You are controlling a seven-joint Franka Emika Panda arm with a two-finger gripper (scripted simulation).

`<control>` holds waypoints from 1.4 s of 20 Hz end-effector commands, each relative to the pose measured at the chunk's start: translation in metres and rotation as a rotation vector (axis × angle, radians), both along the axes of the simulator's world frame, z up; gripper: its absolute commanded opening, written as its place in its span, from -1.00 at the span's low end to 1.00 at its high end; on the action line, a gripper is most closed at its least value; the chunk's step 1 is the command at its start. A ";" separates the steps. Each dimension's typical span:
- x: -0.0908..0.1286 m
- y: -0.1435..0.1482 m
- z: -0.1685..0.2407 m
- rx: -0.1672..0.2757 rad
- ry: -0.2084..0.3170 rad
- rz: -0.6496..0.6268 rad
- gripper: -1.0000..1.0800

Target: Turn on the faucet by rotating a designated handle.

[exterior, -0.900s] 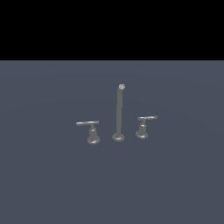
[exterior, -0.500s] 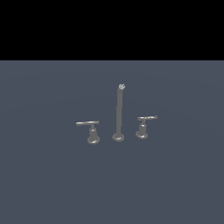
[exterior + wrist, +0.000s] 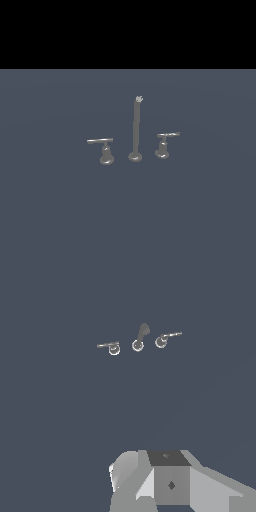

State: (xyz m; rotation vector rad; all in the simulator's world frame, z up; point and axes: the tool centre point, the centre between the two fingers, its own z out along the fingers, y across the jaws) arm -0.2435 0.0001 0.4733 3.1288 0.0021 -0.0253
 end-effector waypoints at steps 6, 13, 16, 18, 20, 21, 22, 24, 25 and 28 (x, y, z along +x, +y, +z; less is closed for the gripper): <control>0.022 -0.004 -0.010 0.005 -0.001 -0.071 -1.00; 0.063 -0.013 -0.032 0.014 -0.003 -0.208 -1.00; 0.085 -0.019 -0.047 0.019 -0.004 -0.289 -1.00; 0.101 -0.023 -0.059 0.022 -0.004 -0.346 -1.00; 0.116 -0.028 -0.071 0.024 -0.004 -0.404 -1.00; 0.123 -0.031 -0.078 0.025 -0.004 -0.433 -1.00; 0.130 -0.033 -0.085 0.026 -0.004 -0.462 -1.00; 0.144 -0.039 -0.099 0.028 -0.005 -0.520 -1.00; 0.151 -0.042 -0.106 0.028 -0.005 -0.550 -1.00; 0.170 -0.051 -0.129 0.030 -0.005 -0.637 -1.00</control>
